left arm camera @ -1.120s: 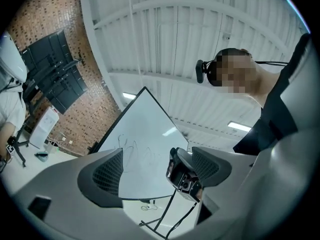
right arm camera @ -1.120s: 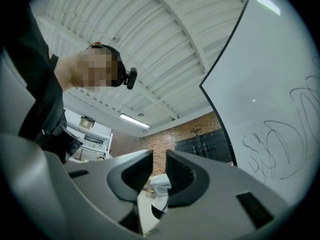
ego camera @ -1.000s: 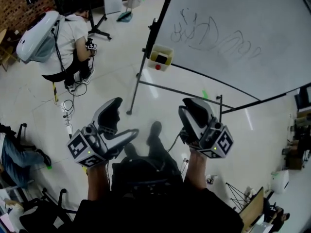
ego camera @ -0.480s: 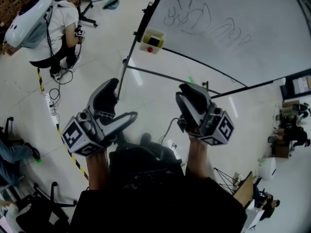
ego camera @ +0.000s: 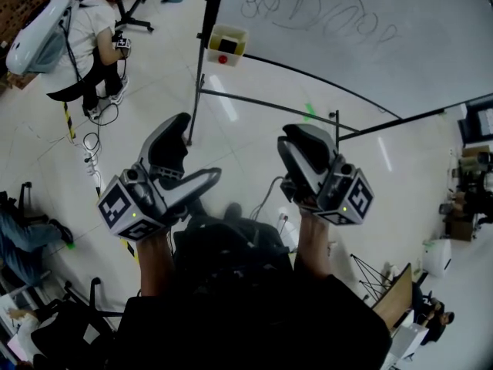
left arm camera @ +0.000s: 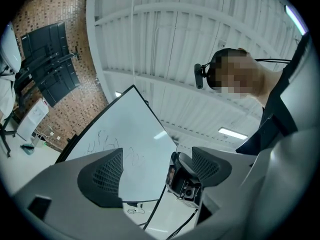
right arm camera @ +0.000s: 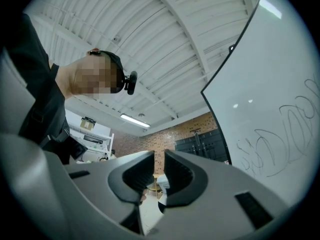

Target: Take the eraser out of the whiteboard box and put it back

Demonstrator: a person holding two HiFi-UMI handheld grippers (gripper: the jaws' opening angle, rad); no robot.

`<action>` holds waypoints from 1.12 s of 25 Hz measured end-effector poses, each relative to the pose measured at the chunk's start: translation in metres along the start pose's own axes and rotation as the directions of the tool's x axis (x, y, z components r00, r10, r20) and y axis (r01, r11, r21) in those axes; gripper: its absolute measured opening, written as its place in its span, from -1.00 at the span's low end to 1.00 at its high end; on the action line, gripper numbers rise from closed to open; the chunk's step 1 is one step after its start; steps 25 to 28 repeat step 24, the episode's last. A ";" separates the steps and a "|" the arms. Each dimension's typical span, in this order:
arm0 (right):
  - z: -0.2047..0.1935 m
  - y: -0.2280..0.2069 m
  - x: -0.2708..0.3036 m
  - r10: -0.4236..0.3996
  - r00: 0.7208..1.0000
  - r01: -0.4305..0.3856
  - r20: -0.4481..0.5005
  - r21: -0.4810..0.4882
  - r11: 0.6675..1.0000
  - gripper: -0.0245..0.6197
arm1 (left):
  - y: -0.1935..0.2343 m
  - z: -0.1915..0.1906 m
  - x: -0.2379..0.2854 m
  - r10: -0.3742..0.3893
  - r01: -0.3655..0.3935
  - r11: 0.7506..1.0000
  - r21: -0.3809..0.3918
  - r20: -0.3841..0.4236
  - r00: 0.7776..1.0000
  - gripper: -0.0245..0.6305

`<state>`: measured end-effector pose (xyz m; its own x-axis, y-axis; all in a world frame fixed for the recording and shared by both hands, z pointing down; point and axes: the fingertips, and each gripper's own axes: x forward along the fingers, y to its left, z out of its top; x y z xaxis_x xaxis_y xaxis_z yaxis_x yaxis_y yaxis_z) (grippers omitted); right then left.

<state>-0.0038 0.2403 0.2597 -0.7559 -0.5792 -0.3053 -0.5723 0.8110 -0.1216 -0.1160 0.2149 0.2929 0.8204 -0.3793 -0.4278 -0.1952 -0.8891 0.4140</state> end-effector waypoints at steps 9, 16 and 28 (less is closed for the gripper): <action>0.029 -0.014 -0.062 0.013 0.996 -0.015 0.090 0.012 1.000 -0.70 | -0.037 -0.027 0.042 0.026 -0.022 0.998 0.057 -0.081 0.996 0.39; 0.041 -0.006 -0.103 0.015 0.990 -0.020 0.140 0.036 0.999 -0.70 | -0.070 -0.049 0.060 0.023 -0.016 0.998 0.060 -0.113 0.993 0.39; 0.059 0.001 -0.134 0.038 0.987 -0.045 0.156 0.041 0.998 -0.70 | -0.100 -0.070 0.076 0.054 -0.044 0.996 0.075 -0.144 0.988 0.39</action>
